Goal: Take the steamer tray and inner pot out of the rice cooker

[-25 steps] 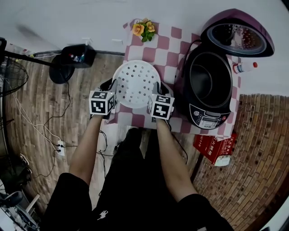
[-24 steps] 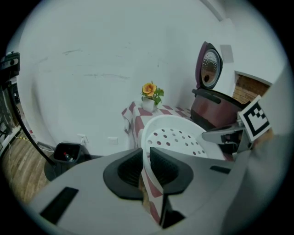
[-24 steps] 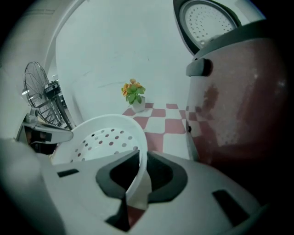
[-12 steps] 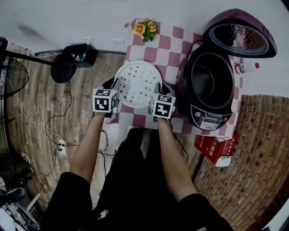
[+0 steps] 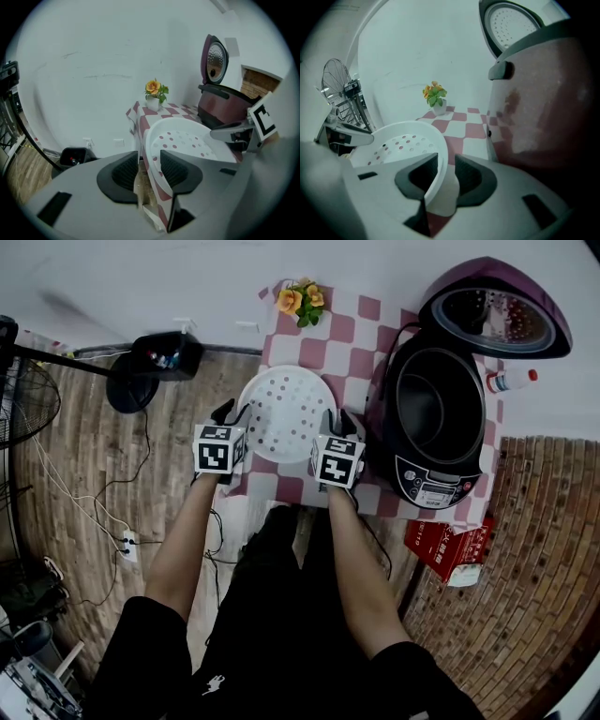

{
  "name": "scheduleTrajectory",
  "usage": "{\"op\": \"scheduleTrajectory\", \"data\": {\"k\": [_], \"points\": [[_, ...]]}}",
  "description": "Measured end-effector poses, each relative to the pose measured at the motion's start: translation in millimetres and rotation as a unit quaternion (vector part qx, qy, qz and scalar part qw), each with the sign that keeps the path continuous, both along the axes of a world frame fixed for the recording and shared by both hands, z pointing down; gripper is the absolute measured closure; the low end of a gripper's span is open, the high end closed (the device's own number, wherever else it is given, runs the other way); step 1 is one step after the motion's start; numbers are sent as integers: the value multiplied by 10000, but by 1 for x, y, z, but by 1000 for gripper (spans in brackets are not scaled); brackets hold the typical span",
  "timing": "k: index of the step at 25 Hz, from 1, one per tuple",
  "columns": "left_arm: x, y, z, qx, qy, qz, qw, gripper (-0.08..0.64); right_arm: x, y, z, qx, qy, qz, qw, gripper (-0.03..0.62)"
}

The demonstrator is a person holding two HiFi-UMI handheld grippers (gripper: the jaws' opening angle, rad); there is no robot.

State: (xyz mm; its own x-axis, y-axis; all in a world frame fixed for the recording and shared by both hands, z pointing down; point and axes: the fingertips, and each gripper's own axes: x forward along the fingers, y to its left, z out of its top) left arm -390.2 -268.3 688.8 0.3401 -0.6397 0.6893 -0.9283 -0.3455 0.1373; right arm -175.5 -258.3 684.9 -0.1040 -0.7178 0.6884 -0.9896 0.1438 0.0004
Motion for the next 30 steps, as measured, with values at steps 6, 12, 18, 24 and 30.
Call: {"op": "scheduleTrajectory", "data": {"k": [6, 12, 18, 24, 30], "points": [[0, 4, -20, 158, -164, -70, 9997, 441, -5, 4, -20, 156, -165, -65, 9997, 495], [3, 12, -40, 262, -266, -120, 9992, 508, -12, 8, -46, 335, -269, -218, 9988, 495], [1, 19, -68, 412, -221, -322, 9984, 555, -26, 14, -74, 451, -727, -421, 9954, 566], [1, 27, -102, 683, -204, -322, 9969, 557, -32, 23, -110, 632, -1076, -647, 9901, 591], [4, 37, -141, 1055, -18, -293, 9940, 557, -32, 34, -159, 1021, -1176, -847, 9842, 591]]}}
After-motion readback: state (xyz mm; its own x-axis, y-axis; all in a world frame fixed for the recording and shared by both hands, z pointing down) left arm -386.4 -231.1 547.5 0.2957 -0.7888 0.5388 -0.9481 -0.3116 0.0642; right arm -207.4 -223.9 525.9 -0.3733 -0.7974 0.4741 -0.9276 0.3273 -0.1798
